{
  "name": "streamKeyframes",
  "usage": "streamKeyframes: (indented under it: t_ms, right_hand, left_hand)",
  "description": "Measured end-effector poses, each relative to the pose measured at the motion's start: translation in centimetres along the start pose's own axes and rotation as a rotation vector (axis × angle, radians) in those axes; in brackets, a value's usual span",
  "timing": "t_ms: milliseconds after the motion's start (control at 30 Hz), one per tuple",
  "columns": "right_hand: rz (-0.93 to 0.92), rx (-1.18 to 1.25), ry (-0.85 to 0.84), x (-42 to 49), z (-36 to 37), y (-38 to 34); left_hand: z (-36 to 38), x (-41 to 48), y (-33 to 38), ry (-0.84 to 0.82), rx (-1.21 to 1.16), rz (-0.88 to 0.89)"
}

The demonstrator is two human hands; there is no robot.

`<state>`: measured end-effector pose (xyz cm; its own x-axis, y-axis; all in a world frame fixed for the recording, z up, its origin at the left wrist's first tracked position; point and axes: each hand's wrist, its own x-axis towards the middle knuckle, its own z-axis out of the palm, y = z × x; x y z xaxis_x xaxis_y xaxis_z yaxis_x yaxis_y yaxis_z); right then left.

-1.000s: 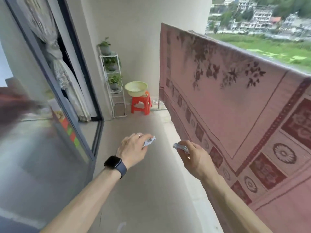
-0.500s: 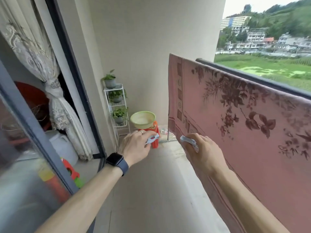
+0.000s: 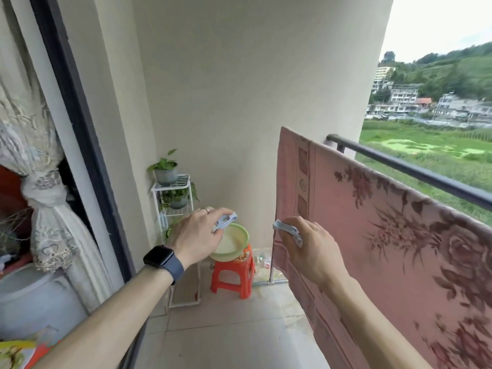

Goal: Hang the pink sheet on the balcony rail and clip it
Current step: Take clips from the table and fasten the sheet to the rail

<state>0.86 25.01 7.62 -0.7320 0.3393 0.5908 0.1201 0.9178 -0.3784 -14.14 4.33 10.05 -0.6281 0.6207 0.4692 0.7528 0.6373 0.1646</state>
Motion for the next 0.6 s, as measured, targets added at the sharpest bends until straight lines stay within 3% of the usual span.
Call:
streamKeyframes:
  t_ms: [367, 600]
  right_hand:
    - [0.037, -0.063, 0.04, 22.4, 13.2, 6.5]
    - [0.12, 0.021, 0.053, 33.6, 19.5, 10.5]
  left_hand:
    - [11.1, 24.7, -11.0, 0.012, -0.052, 0.129]
    - [17.2, 38.9, -15.8, -0.05, -0.232, 0.105]
